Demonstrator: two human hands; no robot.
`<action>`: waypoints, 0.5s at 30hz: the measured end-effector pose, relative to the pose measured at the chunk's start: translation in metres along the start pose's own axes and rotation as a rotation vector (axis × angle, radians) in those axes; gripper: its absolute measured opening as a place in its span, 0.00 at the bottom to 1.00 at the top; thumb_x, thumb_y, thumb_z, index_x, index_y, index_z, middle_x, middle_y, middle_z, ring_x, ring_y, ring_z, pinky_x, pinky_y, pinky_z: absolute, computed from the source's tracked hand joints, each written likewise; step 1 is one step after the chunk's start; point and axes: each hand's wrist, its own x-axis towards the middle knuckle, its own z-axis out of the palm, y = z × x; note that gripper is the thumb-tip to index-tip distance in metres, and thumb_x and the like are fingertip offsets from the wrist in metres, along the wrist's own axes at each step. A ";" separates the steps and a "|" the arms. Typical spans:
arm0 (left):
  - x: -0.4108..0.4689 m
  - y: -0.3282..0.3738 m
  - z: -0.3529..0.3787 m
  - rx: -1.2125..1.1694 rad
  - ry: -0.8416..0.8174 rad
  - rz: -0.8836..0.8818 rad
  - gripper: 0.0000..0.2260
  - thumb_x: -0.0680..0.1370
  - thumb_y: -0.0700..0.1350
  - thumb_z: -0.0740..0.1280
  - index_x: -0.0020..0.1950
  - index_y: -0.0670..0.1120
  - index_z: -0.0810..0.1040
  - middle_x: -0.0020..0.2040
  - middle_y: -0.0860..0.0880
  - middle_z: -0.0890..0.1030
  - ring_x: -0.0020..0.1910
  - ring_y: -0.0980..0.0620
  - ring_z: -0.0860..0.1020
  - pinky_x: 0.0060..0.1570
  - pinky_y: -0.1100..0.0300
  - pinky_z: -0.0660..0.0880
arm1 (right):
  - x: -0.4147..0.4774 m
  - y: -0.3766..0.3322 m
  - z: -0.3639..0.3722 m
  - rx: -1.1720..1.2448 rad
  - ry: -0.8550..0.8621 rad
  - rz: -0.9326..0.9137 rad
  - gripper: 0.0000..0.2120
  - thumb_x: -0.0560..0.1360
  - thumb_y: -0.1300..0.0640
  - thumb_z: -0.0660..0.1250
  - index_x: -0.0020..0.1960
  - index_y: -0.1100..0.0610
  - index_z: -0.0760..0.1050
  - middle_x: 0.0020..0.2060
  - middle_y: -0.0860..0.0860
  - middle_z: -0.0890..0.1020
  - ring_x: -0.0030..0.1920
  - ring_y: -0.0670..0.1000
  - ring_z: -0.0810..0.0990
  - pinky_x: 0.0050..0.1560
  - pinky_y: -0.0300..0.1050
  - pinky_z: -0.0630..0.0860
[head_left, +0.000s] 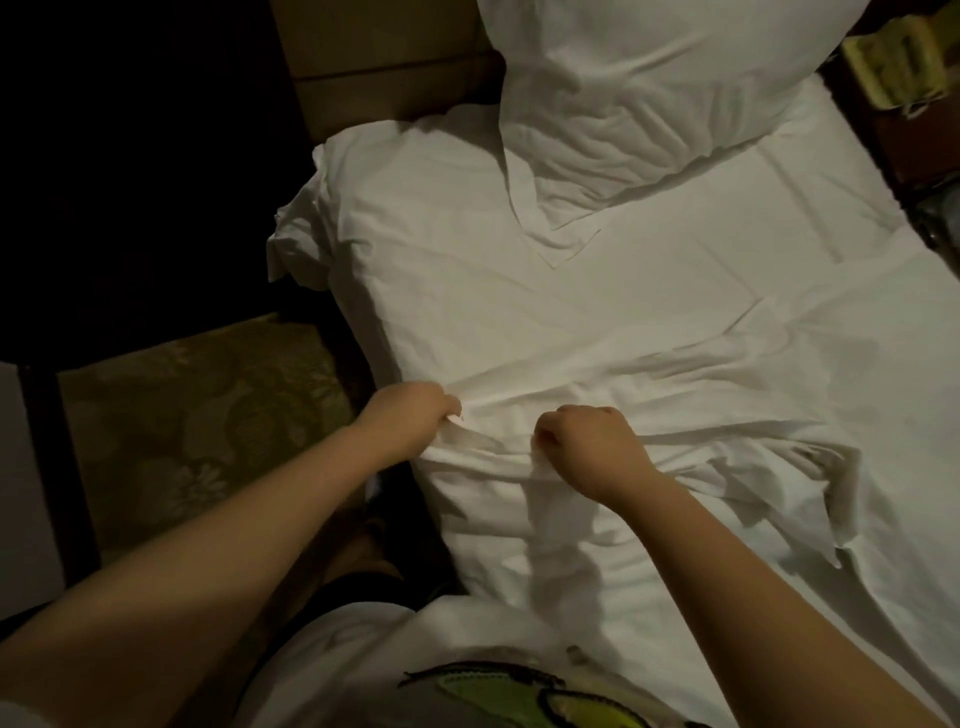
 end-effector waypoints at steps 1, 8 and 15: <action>-0.009 -0.002 -0.007 -0.035 0.172 0.063 0.12 0.78 0.44 0.60 0.58 0.51 0.78 0.56 0.51 0.77 0.53 0.49 0.76 0.46 0.60 0.72 | -0.003 0.001 -0.004 0.010 0.040 0.009 0.13 0.79 0.53 0.57 0.60 0.50 0.75 0.52 0.49 0.79 0.53 0.53 0.77 0.53 0.46 0.68; -0.057 0.003 -0.028 -0.479 0.187 0.153 0.10 0.78 0.41 0.63 0.54 0.43 0.83 0.44 0.52 0.76 0.47 0.58 0.71 0.45 0.73 0.64 | -0.005 -0.042 -0.023 0.146 -0.472 -0.091 0.35 0.69 0.36 0.70 0.70 0.48 0.64 0.59 0.49 0.78 0.58 0.52 0.75 0.60 0.47 0.67; -0.073 0.003 -0.044 -0.468 -0.202 0.136 0.07 0.79 0.43 0.65 0.51 0.45 0.82 0.43 0.50 0.81 0.43 0.61 0.75 0.42 0.69 0.68 | -0.008 -0.005 0.007 -0.176 -0.075 -0.011 0.19 0.77 0.58 0.57 0.65 0.45 0.73 0.62 0.48 0.76 0.66 0.52 0.71 0.73 0.54 0.51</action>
